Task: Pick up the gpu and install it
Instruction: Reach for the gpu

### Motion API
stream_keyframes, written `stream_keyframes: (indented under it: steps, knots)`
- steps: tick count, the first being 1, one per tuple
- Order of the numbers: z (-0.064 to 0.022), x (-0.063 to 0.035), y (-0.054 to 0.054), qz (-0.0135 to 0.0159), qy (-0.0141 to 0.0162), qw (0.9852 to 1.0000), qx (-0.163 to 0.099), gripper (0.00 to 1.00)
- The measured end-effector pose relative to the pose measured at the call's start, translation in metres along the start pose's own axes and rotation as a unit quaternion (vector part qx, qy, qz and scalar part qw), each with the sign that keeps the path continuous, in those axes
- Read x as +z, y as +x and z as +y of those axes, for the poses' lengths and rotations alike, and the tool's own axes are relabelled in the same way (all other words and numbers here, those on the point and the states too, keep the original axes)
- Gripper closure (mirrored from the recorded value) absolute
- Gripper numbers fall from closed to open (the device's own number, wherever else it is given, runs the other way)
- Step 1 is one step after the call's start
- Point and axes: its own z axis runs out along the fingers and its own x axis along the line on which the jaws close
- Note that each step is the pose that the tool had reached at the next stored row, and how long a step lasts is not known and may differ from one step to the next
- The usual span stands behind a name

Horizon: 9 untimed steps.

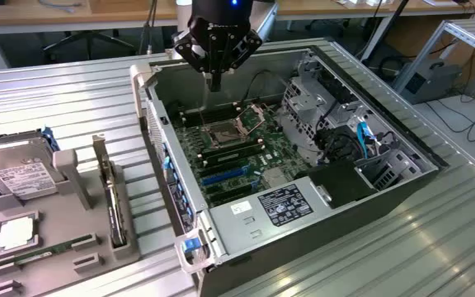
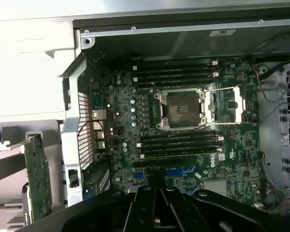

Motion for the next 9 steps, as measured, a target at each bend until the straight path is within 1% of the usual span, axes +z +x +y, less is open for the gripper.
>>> stream_keyframes:
  steps: [9]
  knots:
    - [0.0000, 0.0000, 0.0000, 0.0000, 0.0000, 1.0000, 0.000, 0.89]
